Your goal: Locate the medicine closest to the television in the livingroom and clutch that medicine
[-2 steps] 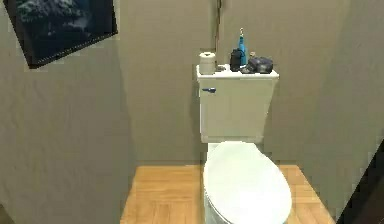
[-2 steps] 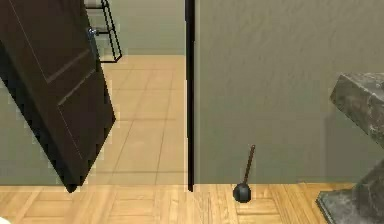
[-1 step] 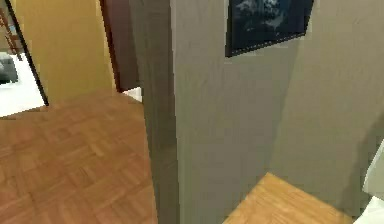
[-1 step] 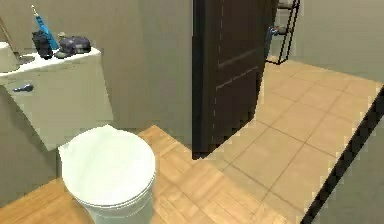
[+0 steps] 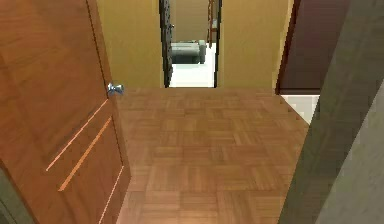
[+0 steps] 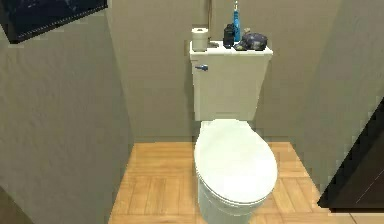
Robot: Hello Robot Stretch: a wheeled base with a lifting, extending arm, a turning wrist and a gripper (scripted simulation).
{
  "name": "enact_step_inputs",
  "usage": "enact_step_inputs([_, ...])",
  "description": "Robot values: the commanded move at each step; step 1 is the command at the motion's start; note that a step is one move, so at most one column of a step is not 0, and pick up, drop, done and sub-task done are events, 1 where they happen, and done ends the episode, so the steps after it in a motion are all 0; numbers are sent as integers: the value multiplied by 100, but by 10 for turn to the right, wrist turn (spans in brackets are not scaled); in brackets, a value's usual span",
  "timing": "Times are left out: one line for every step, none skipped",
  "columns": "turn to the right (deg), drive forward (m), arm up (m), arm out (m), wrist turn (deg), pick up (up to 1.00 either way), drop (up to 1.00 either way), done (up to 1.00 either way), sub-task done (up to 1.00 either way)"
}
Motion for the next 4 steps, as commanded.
enact_step_inputs([0, 45, 0, 0, 0, 0, 0, 0, 0])
enact_step_inputs([0, 15, 0, 0, 0, 0, 0, 0, 0])
enact_step_inputs([0, 30, 0, 0, 0, 0, 0, 0, 0])
enact_step_inputs([450, 0, 0, 0, 0, 0, 0, 0, 0])
